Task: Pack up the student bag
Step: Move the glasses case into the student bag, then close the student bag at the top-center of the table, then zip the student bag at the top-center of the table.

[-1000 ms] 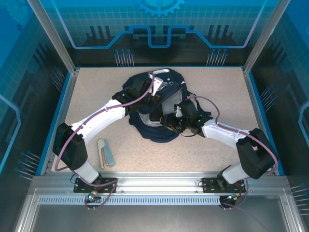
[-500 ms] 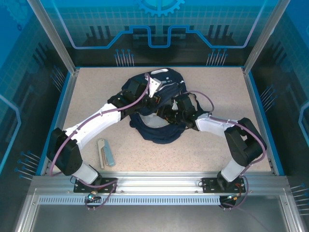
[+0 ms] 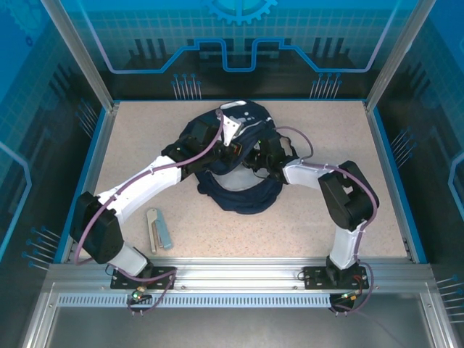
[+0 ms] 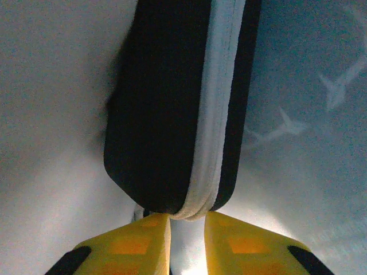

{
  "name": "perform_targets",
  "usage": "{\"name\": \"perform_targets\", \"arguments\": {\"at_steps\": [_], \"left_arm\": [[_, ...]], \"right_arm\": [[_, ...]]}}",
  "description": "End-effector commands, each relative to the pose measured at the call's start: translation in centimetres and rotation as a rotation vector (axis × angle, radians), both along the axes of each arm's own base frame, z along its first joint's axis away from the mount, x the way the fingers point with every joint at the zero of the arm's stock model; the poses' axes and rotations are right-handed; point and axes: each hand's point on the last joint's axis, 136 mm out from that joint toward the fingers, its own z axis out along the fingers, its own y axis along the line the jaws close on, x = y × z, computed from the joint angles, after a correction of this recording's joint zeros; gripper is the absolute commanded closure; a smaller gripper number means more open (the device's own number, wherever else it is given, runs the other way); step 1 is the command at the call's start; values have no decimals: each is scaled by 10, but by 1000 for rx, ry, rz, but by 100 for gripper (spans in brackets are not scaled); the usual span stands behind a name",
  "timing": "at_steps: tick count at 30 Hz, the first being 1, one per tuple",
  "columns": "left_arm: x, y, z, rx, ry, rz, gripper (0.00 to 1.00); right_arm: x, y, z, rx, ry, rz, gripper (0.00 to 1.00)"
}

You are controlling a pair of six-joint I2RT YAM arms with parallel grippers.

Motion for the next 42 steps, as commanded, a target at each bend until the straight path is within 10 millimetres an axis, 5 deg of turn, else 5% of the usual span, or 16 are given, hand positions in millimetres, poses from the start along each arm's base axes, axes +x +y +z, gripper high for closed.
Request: {"name": "perform_targets", "arguments": {"at_steps": [1,4,10,17,22,24,27,30,37,42], "left_arm": [[-5,-25,58,-188,-96,-74,100],[1,-26,54,-188,-82,-57,100],[9,-37,36,-191,-29,-66,100],[17,-60,24,-223,14,-97,100],[28,-70,14,-241,73,-73,100],[32,-69,9,-236,108,-36,75],[35,-52,3,-220,160,64,45],[33,-20,-5,-244,237,189,32],[10,75,-40,-403,449,513,27],[-7,107,-72,-505,564,628,28]], "right_arm": [[30,-12,-5,53,15,-95,81],[27,-15,1,82,5,-85,77],[-17,-48,13,12,-6,-37,57],[-103,-129,-26,-251,159,-103,45],[-139,-182,-24,-421,211,-183,40],[-145,-191,-12,-462,193,-185,35],[-145,-192,8,-493,156,-154,28],[-143,-185,23,-519,133,-101,20],[-135,-156,37,-554,99,-4,11],[-132,-131,41,-577,73,48,8]]}}
